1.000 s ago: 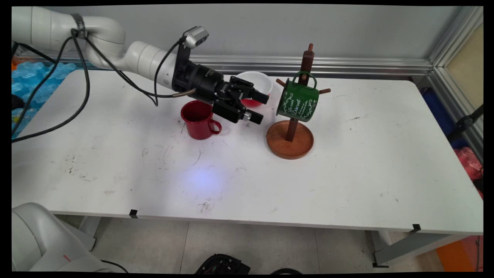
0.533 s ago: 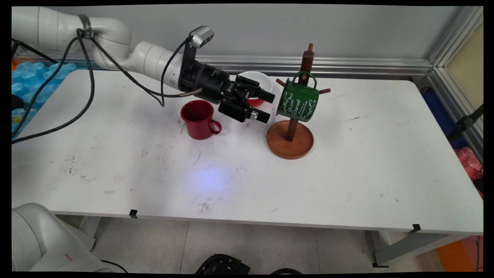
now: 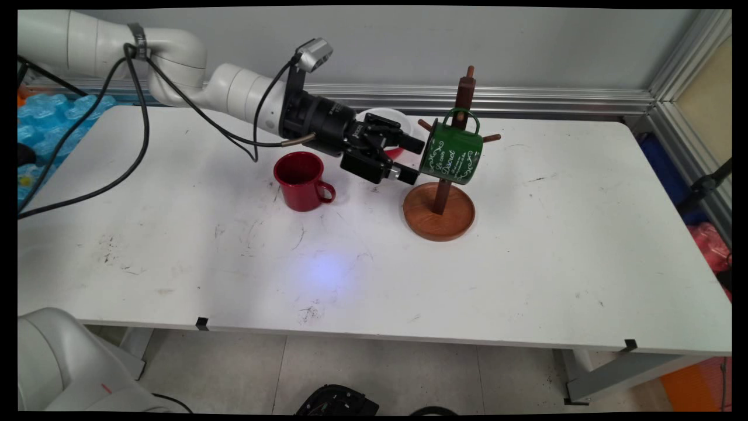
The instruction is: Pick up the green mug from the rack
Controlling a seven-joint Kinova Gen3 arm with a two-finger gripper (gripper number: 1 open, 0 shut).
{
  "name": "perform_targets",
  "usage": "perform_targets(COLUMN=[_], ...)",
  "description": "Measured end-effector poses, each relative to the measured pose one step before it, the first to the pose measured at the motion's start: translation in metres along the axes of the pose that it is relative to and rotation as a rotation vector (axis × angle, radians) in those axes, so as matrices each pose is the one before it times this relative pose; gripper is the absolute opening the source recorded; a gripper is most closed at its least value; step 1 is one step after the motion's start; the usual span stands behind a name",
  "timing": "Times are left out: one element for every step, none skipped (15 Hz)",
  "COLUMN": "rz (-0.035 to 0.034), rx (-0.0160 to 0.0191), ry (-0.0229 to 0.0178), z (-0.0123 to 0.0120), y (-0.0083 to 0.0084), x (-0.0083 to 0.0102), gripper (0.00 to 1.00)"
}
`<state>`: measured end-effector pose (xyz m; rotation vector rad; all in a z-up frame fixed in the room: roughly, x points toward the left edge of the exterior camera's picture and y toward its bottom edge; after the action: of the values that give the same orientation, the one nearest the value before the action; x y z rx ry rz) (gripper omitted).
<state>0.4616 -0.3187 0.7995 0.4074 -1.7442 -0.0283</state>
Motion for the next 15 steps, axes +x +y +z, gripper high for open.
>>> perform_targets(rz=[-0.00042,-0.00053,-0.00009,-0.00006,-0.00001,-0.00007,0.00038,0.00015,0.00055,0.00059,0.00058,0.00061,0.00013,0.00069,0.00079], rx=[-0.00050,-0.00015,-0.00029,-0.00004,-0.00004,0.00050,0.00066,0.00073,0.00105,0.00124,0.00095,0.00121,0.00084,0.00094,0.00088], ry=[0.00274,0.00234,0.00226,0.00134,0.00204,0.00140,0.00211,0.00129,0.00204,0.00236,0.00207,0.00176,0.00108,0.00160,0.00177], z=[0.00290,0.00250,0.00211,0.00144,0.00199,0.00127,0.00180,0.00112,0.00159,0.00176,0.00167,0.00124,0.00073,0.00109,0.00119], y=[0.00014,0.00013,0.00008,-0.00004,-0.00002,-0.00014,-0.00022,-0.00019,-0.00031,-0.00039,-0.00035,-0.00034,-0.00015,-0.00023,-0.00025], x=[0.00041,0.00030,0.00032,0.00023,0.00026,0.00017,0.00032,0.00016,0.00027,0.00028,0.00030,0.00025,0.00014,0.00022,0.00029], gripper=[1.00,1.00,1.00,1.00,1.00,1.00,1.00,1.00,1.00,1.00,1.00,1.00,1.00,1.00,1.00])
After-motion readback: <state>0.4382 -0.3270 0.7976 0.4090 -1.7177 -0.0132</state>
